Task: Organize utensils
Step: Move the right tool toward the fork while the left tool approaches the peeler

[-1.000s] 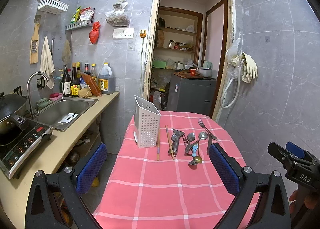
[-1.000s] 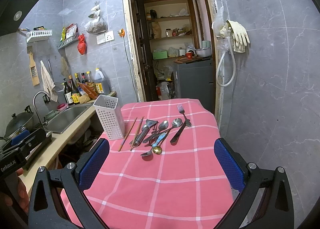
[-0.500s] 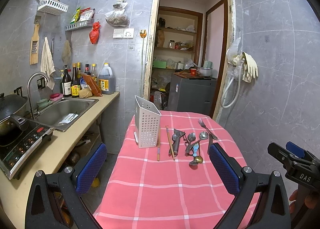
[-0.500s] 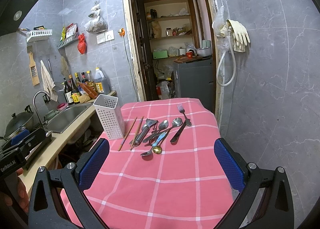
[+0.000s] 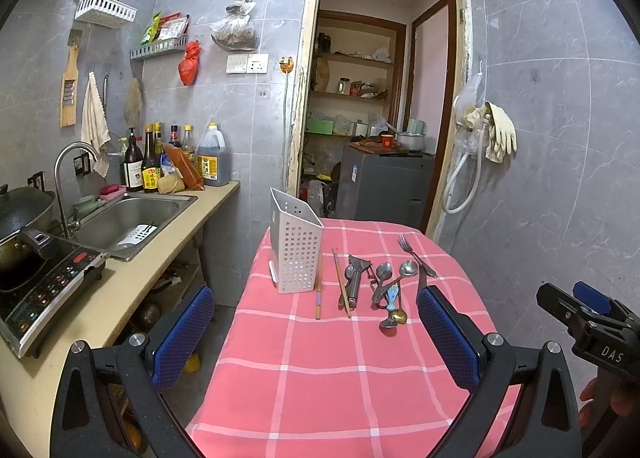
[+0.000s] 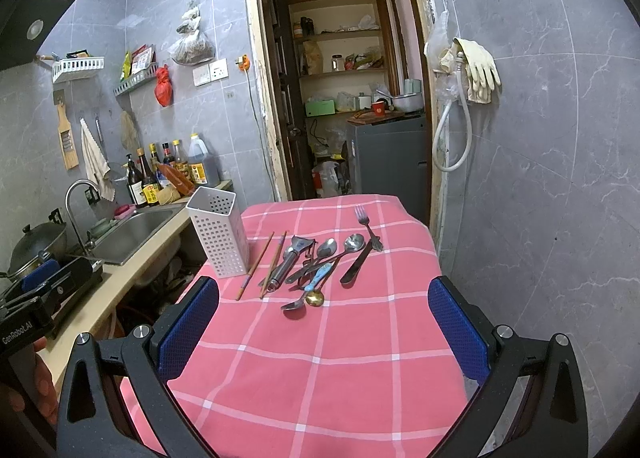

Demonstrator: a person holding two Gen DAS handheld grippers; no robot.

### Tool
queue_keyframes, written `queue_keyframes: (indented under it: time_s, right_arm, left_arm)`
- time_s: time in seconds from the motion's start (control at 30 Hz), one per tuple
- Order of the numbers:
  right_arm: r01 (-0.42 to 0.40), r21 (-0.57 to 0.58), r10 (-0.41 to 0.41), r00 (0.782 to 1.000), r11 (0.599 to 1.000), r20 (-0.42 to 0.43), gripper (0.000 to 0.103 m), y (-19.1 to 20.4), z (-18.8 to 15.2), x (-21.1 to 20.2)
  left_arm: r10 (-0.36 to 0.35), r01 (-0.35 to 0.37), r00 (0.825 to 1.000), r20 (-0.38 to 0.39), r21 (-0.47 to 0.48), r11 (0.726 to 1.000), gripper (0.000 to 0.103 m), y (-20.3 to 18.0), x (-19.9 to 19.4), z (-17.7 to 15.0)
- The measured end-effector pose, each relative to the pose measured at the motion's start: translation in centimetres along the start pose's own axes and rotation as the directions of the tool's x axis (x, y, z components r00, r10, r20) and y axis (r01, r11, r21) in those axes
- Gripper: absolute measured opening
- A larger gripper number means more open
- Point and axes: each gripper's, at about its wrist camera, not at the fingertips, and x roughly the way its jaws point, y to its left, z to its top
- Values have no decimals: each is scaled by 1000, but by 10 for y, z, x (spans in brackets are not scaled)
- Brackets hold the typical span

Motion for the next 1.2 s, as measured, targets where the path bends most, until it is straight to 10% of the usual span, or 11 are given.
queue_keyframes:
  time_s: [1.2]
  right_arm:
    - [87, -2, -87, 994, 996, 66, 102, -6, 82, 71]
  left_arm:
    - [-155, 153, 987, 48, 42, 987, 103, -20, 101, 70]
